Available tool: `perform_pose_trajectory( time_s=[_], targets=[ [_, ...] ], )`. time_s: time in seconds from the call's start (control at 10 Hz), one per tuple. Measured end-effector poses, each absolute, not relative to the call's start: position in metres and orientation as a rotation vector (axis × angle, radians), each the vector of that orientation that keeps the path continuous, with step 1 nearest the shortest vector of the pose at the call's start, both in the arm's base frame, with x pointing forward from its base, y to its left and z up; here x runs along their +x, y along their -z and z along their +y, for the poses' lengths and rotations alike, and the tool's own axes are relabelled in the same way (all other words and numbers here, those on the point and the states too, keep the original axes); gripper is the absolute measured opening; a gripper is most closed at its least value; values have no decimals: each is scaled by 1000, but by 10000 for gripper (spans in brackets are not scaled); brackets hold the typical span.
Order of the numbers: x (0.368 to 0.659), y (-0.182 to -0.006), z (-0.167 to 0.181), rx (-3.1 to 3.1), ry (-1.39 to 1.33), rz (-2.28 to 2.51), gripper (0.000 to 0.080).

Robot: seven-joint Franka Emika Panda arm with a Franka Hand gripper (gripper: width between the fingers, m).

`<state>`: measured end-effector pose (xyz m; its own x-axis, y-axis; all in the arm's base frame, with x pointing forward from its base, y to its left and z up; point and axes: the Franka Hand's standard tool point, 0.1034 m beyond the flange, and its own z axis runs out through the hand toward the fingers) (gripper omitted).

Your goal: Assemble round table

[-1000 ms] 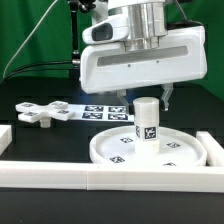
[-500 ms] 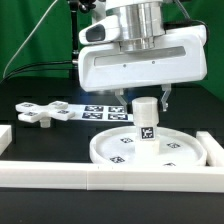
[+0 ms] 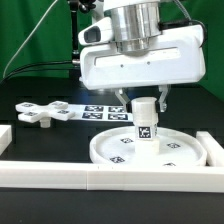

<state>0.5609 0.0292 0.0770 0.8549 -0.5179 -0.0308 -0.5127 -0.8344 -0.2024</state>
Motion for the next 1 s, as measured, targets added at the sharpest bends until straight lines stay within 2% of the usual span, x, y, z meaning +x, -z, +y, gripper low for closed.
perform_pose_trajectory(
  time_s=[0.2,0.5,1.0],
  targets=[
    [560,-77,30,-2795,20,888,409],
    [554,-80,40,-2649,-37,1279,409],
    [554,-79,41,-2455,-80,1571,409]
  ],
)
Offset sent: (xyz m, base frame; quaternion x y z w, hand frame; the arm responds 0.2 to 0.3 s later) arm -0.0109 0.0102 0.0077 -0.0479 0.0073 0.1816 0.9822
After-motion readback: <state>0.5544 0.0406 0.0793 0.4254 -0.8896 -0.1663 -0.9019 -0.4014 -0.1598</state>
